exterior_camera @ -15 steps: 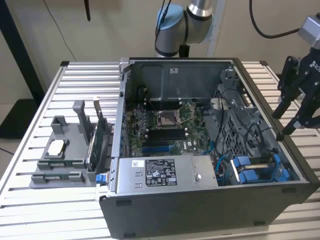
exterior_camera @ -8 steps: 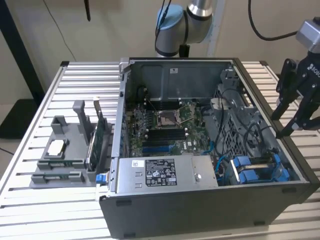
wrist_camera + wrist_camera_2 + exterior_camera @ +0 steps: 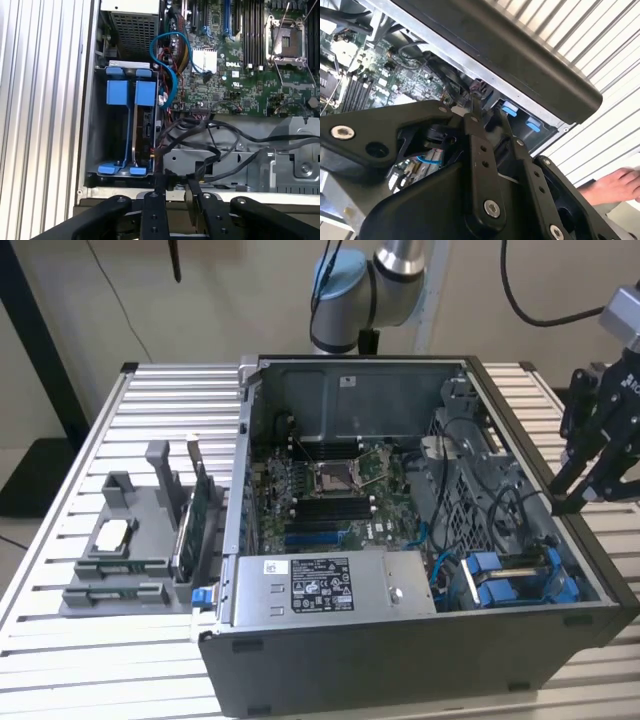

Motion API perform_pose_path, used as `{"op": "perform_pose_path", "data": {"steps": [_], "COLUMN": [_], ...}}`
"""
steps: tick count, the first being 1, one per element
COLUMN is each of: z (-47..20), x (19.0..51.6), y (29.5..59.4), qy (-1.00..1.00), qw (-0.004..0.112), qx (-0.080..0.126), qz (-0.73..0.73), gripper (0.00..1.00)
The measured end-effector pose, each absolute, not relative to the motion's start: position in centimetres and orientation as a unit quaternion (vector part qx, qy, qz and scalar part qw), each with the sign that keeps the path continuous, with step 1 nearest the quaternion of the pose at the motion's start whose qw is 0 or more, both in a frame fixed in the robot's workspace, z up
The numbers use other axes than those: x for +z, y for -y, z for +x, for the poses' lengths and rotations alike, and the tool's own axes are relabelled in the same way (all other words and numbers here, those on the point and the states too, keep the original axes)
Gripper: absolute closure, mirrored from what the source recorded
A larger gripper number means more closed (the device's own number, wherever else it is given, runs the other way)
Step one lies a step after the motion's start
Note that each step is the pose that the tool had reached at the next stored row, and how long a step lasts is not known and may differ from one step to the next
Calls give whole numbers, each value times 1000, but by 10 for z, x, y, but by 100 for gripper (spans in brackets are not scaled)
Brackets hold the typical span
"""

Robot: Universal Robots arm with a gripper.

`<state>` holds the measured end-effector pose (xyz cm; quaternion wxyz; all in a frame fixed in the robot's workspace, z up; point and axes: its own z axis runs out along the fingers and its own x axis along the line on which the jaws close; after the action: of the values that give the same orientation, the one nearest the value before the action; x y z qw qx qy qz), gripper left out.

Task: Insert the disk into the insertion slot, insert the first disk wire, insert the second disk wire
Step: 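Insert the second disk wire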

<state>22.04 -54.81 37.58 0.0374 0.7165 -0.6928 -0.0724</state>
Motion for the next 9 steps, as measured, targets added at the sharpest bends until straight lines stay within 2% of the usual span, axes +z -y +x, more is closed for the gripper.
{"op": "perform_pose_path", "data": {"steps": [9], "z": [220], "x": [372], "y": [560], "qy": [694], "qw": [40], "qx": [-75], "qz": [715], "gripper": [70]}}
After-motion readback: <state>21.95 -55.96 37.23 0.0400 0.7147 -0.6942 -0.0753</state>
